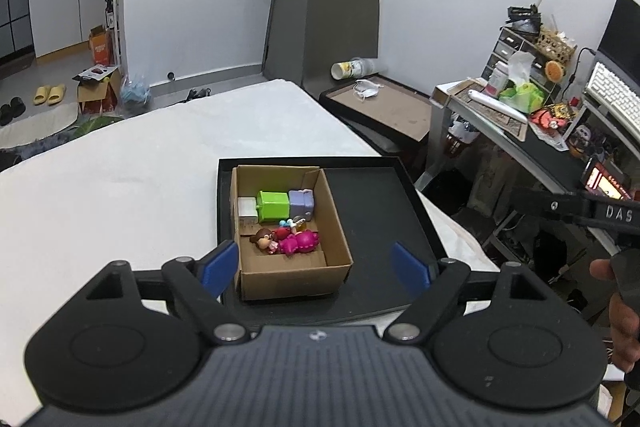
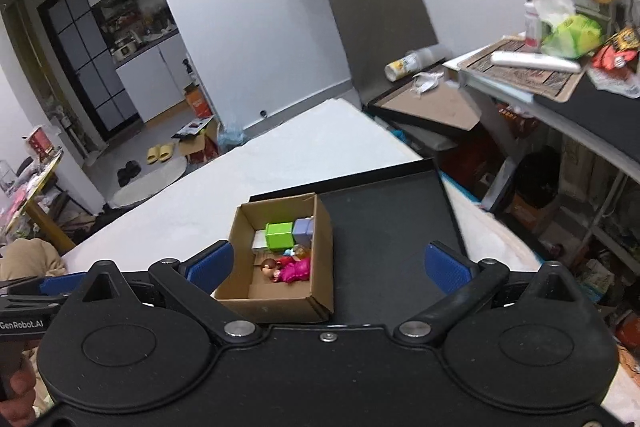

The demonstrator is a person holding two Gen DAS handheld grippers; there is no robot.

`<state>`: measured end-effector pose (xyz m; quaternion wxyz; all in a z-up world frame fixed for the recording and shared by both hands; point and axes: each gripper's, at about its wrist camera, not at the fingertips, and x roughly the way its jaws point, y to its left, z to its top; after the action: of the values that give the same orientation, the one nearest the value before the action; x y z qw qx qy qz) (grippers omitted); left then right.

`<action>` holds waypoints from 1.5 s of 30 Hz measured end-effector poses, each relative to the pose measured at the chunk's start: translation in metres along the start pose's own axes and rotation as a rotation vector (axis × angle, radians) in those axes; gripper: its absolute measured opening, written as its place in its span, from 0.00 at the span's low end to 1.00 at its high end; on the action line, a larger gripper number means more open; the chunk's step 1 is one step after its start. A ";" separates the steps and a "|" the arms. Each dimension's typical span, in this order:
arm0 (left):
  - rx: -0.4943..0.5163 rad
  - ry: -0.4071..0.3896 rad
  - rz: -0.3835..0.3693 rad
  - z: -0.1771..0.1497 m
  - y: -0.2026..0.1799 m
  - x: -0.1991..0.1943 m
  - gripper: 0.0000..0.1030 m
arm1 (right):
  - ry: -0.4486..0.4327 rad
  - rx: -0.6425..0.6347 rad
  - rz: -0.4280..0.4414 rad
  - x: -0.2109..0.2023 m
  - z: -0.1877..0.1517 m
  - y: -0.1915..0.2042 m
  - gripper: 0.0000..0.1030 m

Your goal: Organize rigid objects

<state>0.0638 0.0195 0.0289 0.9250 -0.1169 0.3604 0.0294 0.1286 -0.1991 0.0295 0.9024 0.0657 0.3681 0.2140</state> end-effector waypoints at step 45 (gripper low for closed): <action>0.062 -0.122 0.045 -0.066 -0.018 -0.080 0.92 | -0.155 -0.033 -0.033 -0.090 -0.072 0.008 1.00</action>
<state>-0.0360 -0.0113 0.0391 0.9475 -0.0780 0.3067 0.0461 0.0186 -0.2334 0.0375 0.9327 0.0611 0.2944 0.1994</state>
